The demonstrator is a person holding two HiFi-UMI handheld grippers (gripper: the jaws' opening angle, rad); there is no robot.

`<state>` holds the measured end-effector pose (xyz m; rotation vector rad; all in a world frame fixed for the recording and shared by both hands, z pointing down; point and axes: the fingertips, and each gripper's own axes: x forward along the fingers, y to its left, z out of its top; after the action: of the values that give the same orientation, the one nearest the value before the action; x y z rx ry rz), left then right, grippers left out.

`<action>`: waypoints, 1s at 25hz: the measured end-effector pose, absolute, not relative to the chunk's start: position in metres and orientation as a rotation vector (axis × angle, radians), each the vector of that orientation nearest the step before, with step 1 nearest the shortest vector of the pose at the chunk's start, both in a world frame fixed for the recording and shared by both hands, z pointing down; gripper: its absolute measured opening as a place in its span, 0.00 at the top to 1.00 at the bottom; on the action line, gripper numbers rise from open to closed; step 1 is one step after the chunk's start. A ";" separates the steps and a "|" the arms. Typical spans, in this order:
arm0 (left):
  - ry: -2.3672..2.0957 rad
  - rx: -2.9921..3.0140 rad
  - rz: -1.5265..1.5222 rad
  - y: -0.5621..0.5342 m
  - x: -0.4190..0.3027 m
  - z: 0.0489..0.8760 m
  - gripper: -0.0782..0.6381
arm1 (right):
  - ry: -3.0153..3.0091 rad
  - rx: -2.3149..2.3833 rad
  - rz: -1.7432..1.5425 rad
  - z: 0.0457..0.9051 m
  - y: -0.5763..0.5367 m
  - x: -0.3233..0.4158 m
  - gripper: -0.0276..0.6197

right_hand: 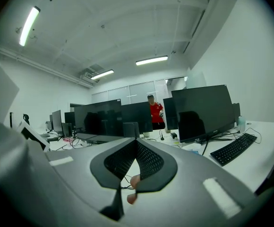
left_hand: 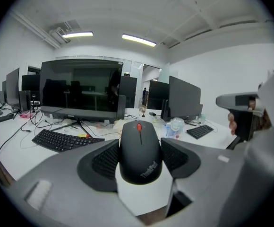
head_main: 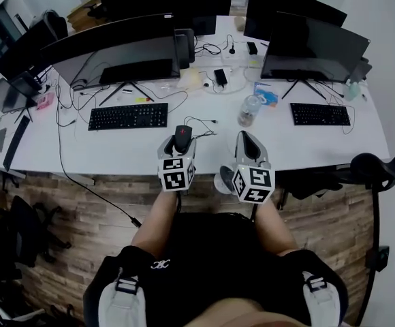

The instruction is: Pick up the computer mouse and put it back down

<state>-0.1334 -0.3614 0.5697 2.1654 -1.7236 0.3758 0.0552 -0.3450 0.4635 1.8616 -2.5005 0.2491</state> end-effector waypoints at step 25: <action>-1.345 2.114 0.835 -0.377 -0.130 0.751 0.44 | -2.223 2.153 0.266 0.465 -0.318 0.085 0.96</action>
<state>-0.1300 -0.3773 0.7508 2.1137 -1.3450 0.8347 0.0852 -0.3183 0.4653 2.1532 -2.2226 0.2658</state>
